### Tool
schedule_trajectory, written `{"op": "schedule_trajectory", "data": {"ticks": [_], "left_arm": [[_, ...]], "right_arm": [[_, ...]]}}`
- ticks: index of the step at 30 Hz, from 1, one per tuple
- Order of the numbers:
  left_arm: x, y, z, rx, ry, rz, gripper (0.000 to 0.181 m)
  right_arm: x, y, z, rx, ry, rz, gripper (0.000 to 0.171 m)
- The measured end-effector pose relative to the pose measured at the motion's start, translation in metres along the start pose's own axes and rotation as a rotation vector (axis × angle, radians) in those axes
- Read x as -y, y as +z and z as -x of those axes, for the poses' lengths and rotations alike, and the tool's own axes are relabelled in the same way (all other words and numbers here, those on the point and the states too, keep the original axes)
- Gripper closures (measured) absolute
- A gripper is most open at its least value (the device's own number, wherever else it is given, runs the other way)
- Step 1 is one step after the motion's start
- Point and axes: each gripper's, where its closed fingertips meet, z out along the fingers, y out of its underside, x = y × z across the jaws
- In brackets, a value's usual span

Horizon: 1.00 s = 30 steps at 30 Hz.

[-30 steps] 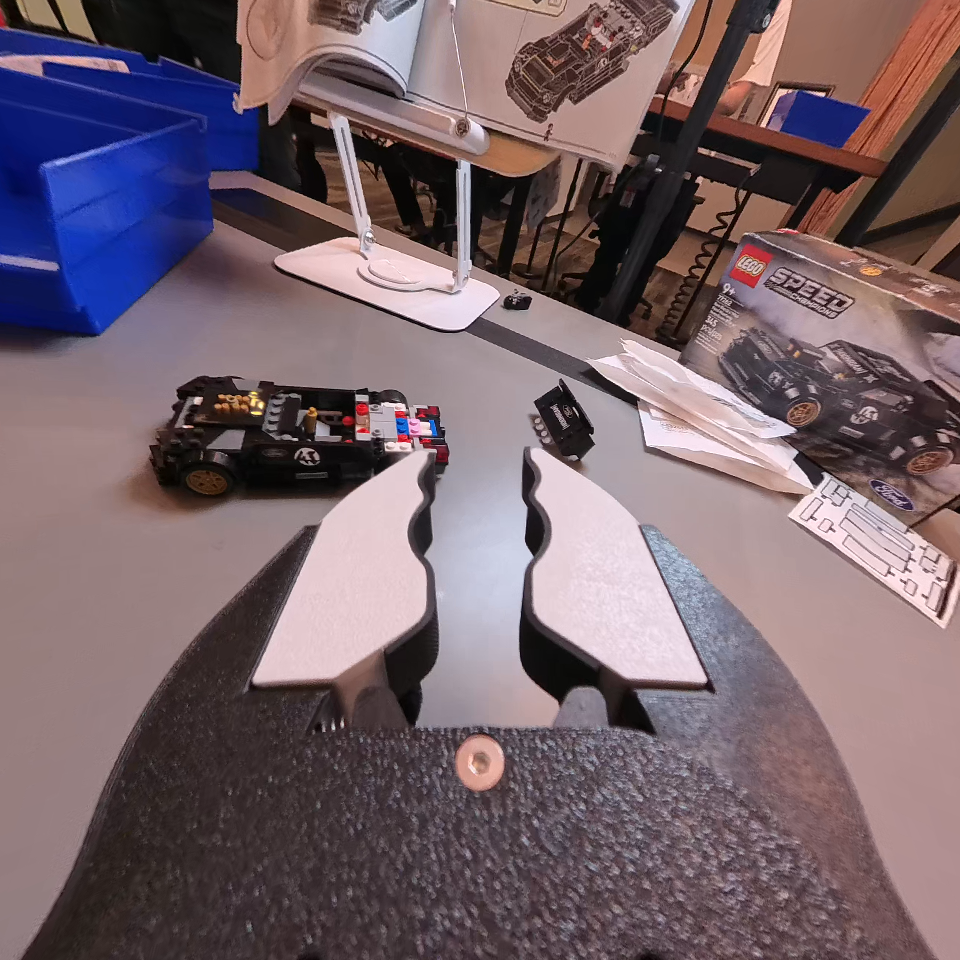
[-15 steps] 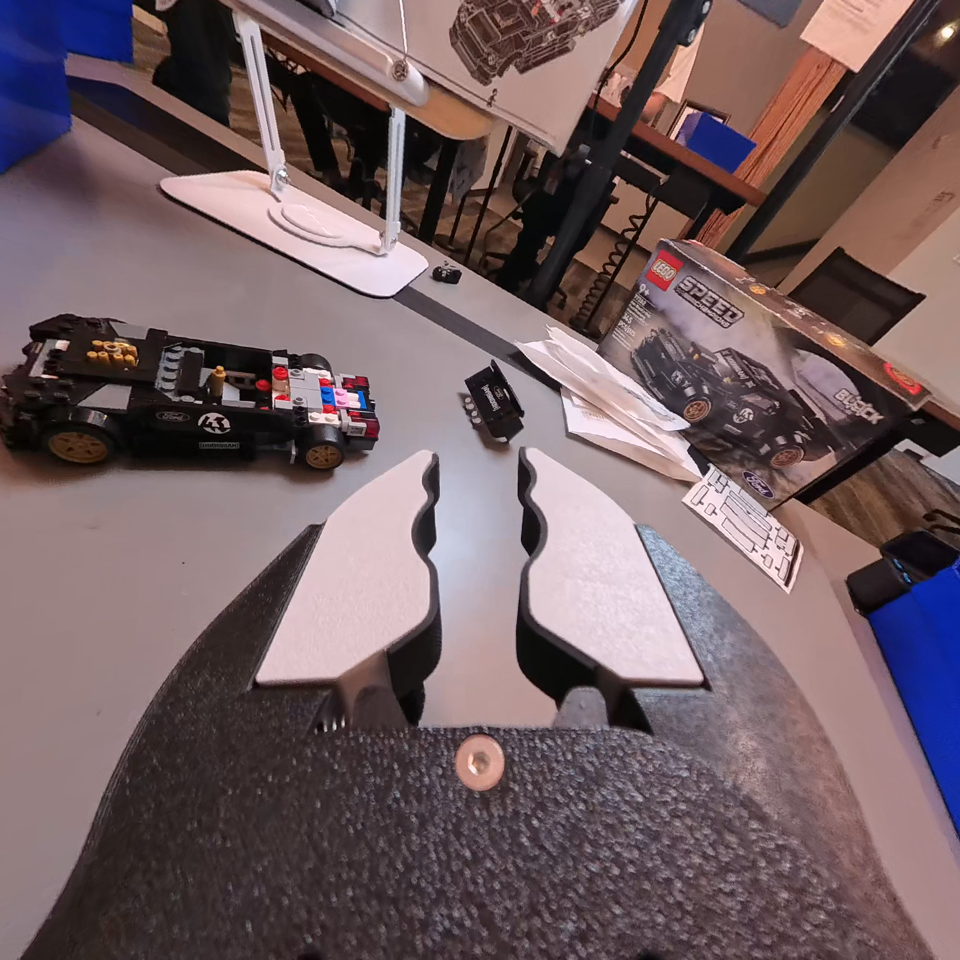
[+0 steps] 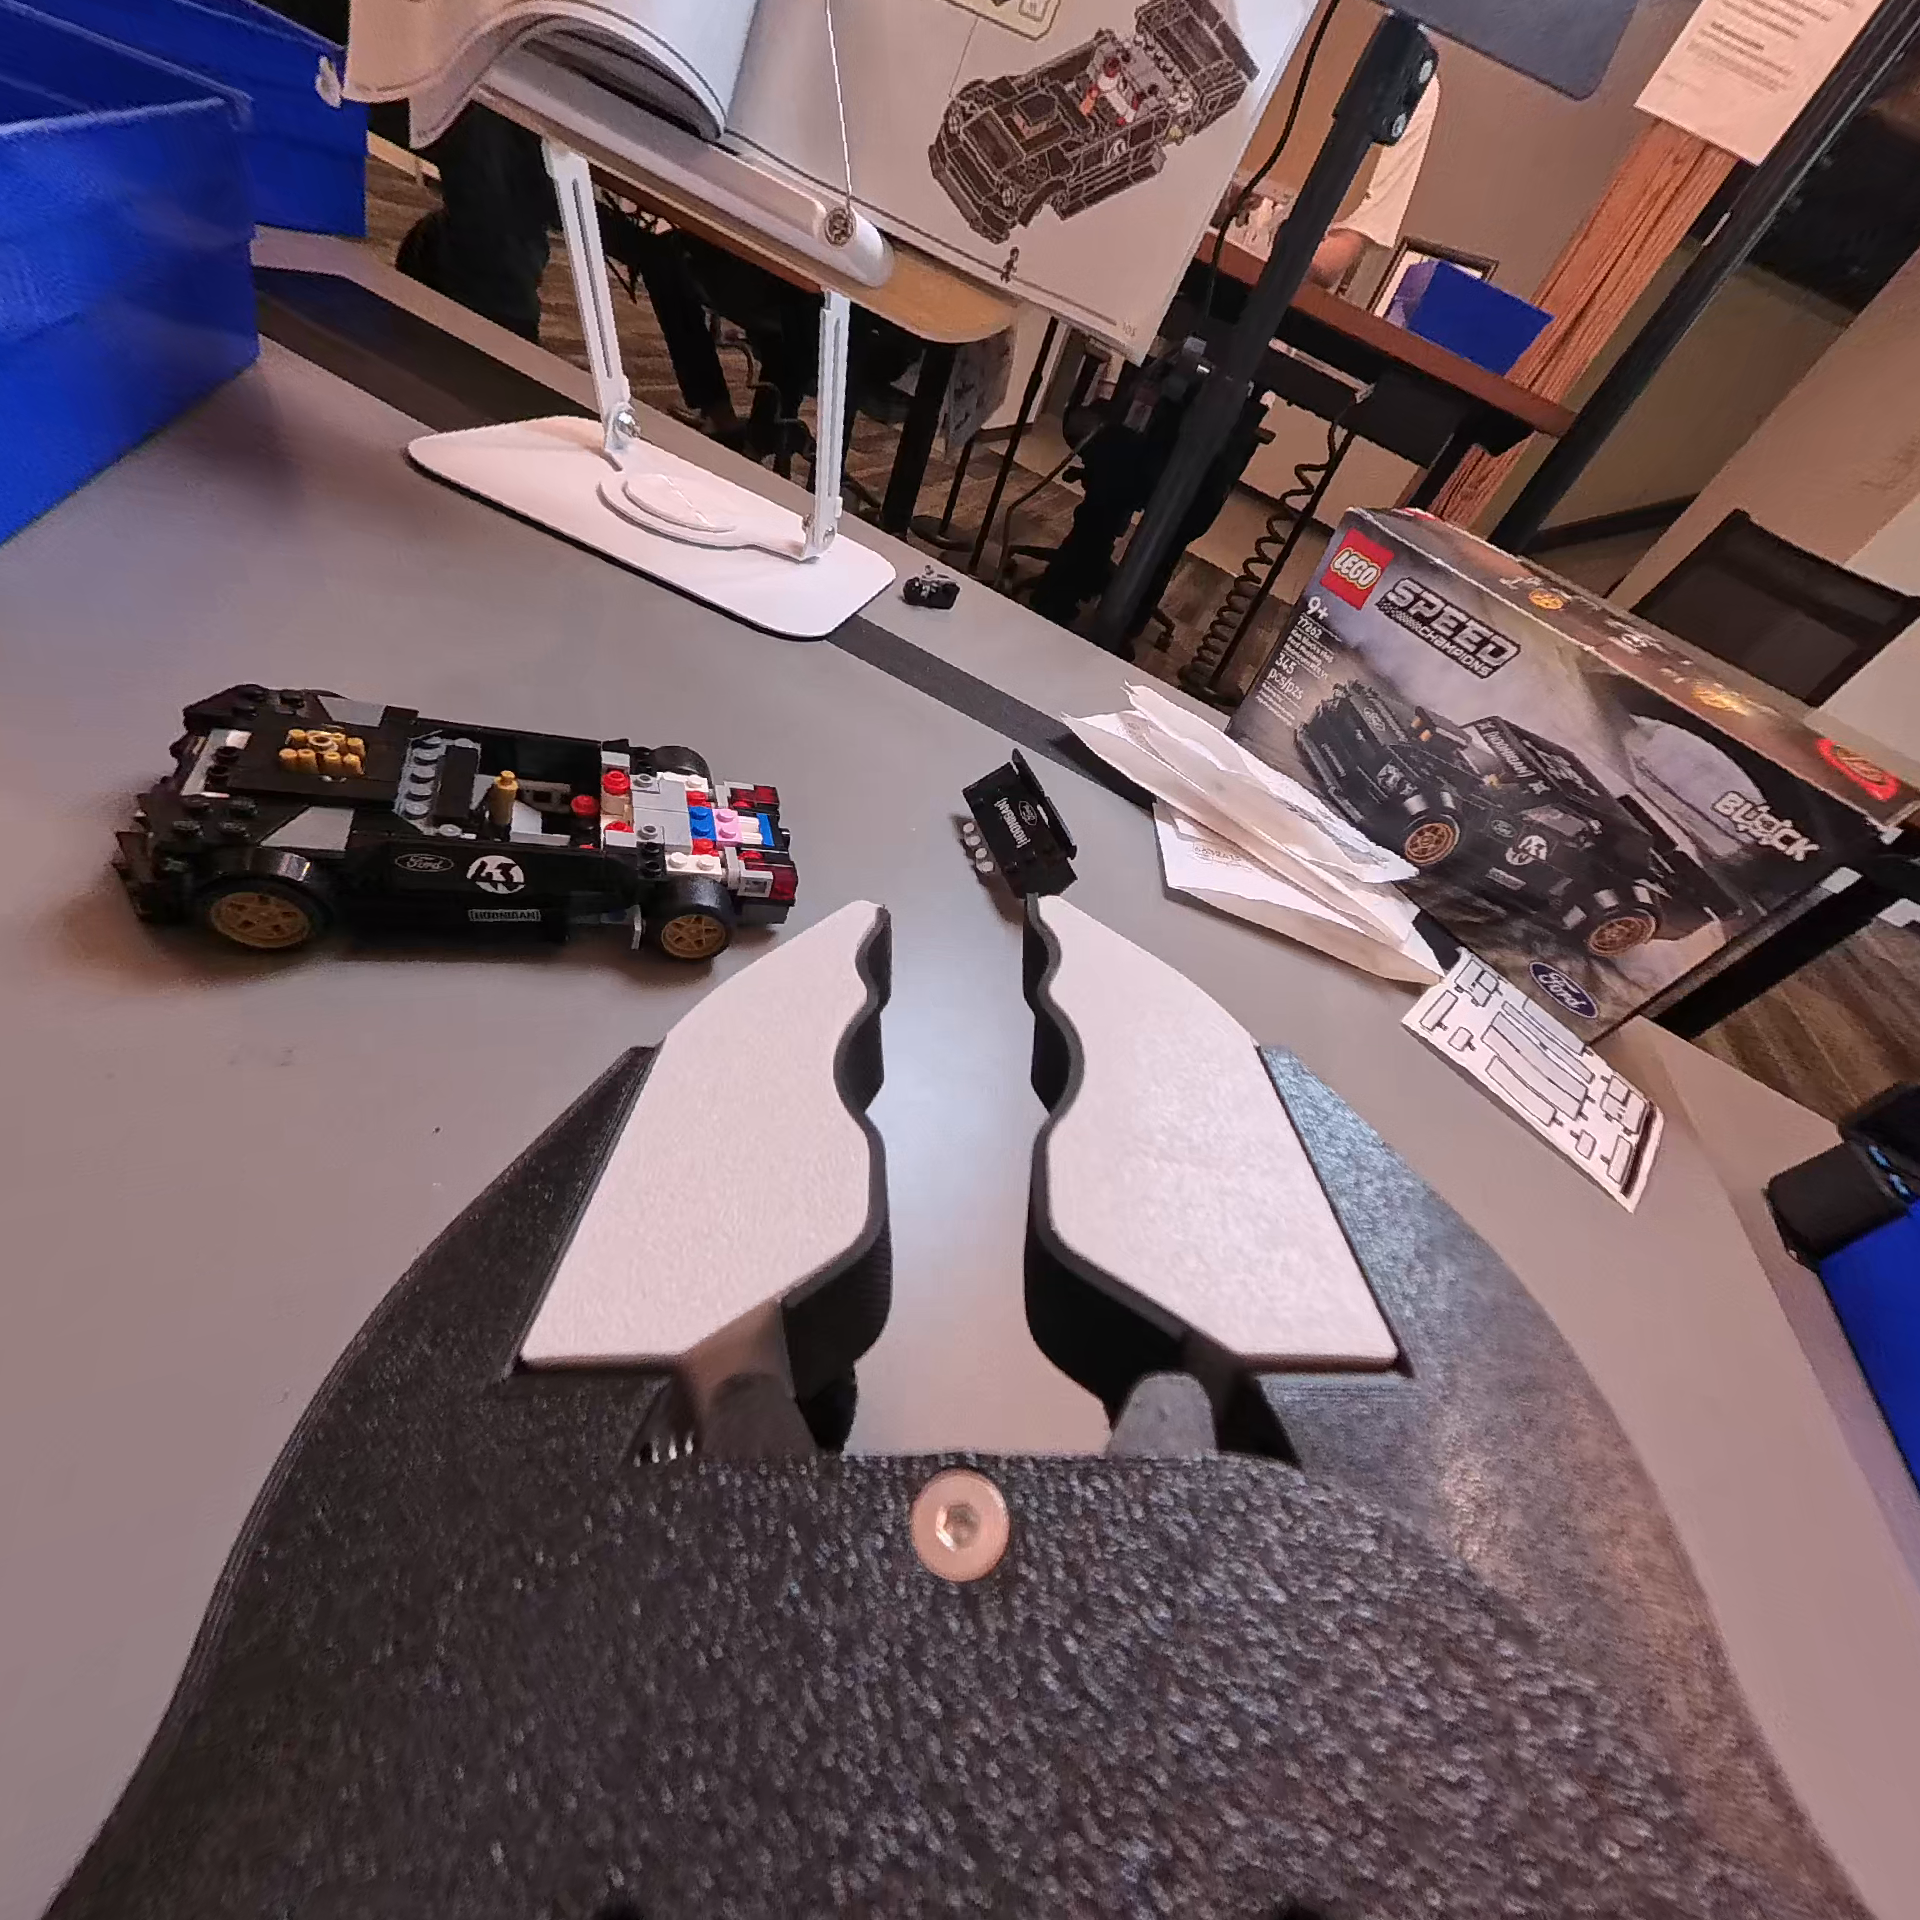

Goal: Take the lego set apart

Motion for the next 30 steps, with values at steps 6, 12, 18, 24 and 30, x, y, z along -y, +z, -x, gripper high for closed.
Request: {"op": "schedule_trajectory", "data": {"ticks": [6,12,18,24,30], "left_arm": [[-0.001,0.005,-0.008,-0.045,-0.028,-0.009,0.177],[0.017,-0.03,0.006,-0.007,-0.051,-0.14,0.154],[0.045,-0.163,-0.035,-0.122,-0.009,-0.551,0.181],[-0.003,-0.312,-0.174,-0.377,0.192,-0.789,0.181],[-0.066,-0.389,-0.315,-0.688,0.182,-0.862,0.181]], "right_arm": [[0.0,0.0,-0.003,0.002,0.024,-0.006,0.147],[0.004,-0.002,-0.002,0.008,0.027,-0.026,0.147],[0.015,-0.009,-0.004,0.004,0.027,-0.072,0.147],[0.021,-0.012,-0.01,-0.012,0.087,-0.092,0.127],[0.016,-0.015,-0.011,-0.001,0.119,-0.085,0.171]]}}
